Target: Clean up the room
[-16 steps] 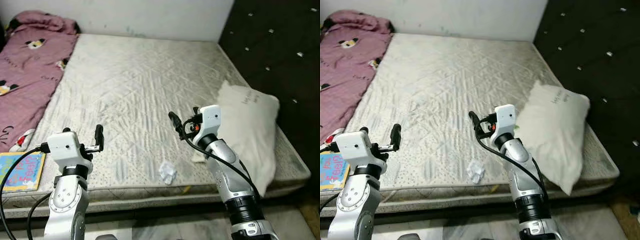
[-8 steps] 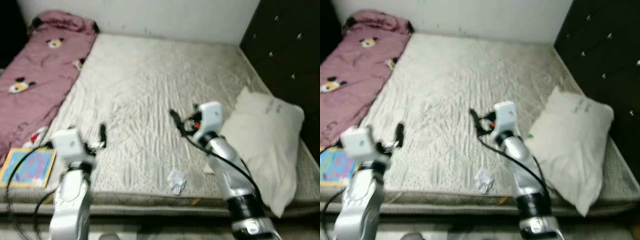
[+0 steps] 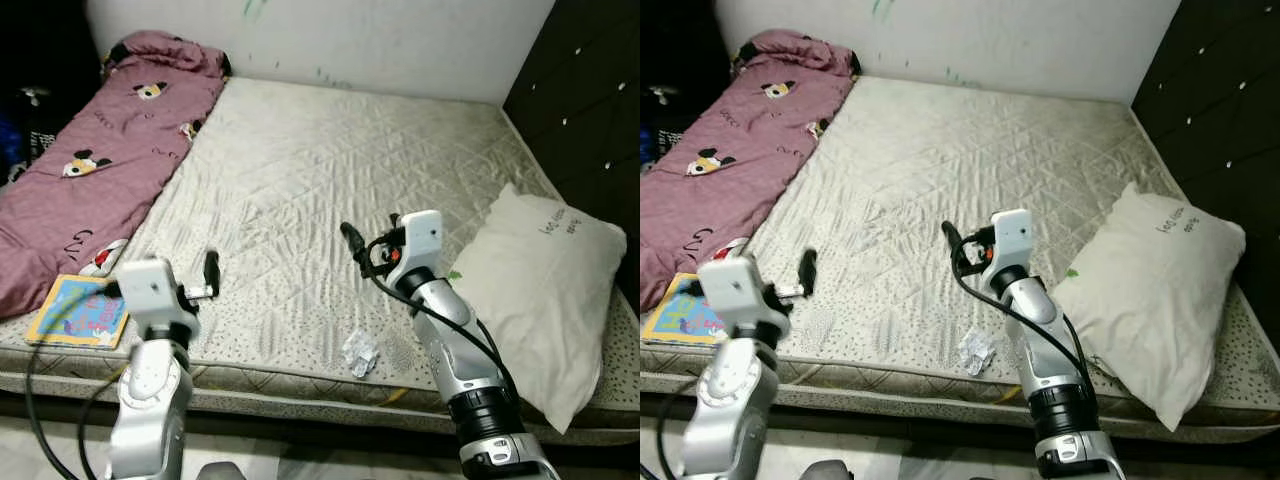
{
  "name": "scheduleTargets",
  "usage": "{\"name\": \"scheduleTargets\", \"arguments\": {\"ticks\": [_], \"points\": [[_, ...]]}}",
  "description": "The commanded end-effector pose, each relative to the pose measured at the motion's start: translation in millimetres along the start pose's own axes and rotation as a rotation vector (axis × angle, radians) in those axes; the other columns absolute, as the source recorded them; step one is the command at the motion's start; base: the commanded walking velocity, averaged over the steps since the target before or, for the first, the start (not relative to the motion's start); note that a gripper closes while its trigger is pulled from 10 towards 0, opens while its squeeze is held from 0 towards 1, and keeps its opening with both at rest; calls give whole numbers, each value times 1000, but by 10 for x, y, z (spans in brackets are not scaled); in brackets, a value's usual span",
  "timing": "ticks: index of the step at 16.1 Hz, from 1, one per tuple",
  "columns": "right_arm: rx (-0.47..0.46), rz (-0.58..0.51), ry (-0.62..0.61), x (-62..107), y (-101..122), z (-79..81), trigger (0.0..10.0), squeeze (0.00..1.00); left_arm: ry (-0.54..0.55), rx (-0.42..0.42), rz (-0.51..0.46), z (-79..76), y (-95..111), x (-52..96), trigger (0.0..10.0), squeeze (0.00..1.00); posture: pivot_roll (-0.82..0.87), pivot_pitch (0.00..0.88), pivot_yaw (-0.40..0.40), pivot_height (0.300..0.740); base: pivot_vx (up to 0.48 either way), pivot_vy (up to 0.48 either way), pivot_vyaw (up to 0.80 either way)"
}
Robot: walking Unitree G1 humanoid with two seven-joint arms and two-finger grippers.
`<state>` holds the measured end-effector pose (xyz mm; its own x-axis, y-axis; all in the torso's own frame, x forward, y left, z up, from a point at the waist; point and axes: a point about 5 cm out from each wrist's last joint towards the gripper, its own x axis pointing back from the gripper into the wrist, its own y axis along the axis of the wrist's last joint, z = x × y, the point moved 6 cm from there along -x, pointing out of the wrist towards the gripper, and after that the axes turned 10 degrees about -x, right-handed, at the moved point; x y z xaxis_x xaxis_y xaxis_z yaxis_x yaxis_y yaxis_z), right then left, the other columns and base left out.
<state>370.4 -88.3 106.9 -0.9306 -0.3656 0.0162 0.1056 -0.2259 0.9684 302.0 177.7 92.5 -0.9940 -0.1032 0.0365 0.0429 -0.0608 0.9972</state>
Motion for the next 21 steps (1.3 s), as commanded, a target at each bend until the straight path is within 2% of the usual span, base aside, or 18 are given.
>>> {"name": "scheduleTargets", "arguments": {"ticks": [1,4,6,7,8,9,10,11,14,16,19,21], "points": [[12,12,4,14,-3,-50,10000,0,22,0,6,-9,-34,-10,10000,0,0,0,-115,740,0,0,0],[25,73,32,-36,-65,-107,10000,0,88,26,1,18,-50,47,10000,0,51,0,-201,740,0,0,0],[34,84,74,-118,-73,-5,10000,0,123,24,19,65,-137,143,10000,0,79,0,-235,740,0,0,0],[30,81,85,-140,-73,45,10000,0,124,22,22,65,-154,162,10000,0,81,0,-226,740,0,0,0],[25,57,91,-139,-70,117,10000,0,106,6,23,51,-149,159,10000,0,57,0,-177,740,0,0,0],[23,54,89,-136,-71,119,10000,0,99,2,20,45,-142,152,10000,0,57,0,-177,740,0,0,0],[18,39,75,-116,-68,113,10000,0,68,-14,11,13,-114,118,10000,0,25,0,-133,740,0,0,0],[6,16,34,-63,-61,52,10000,0,13,-32,3,-54,-85,48,10000,0,-34,0,-59,740,0,0,0],[-15,-53,-105,115,4,-203,10000,0,-105,-44,-12,-261,-3,-135,10000,0,-115,0,34,740,0,0,0],[-10,-67,-137,168,22,-245,10000,0,-143,-39,-24,-363,51,-180,10000,0,-138,0,50,740,0,0,0],[-3,-68,-153,176,58,-229,10000,0,-164,-41,-35,-402,99,-207,10000,0,-135,0,47,740,0,0,-267],[7,-71,-138,156,83,-150,10000,0,-157,-46,-38,-349,111,-187,10000,0,-124,0,42,740,0,0,-800]]}}
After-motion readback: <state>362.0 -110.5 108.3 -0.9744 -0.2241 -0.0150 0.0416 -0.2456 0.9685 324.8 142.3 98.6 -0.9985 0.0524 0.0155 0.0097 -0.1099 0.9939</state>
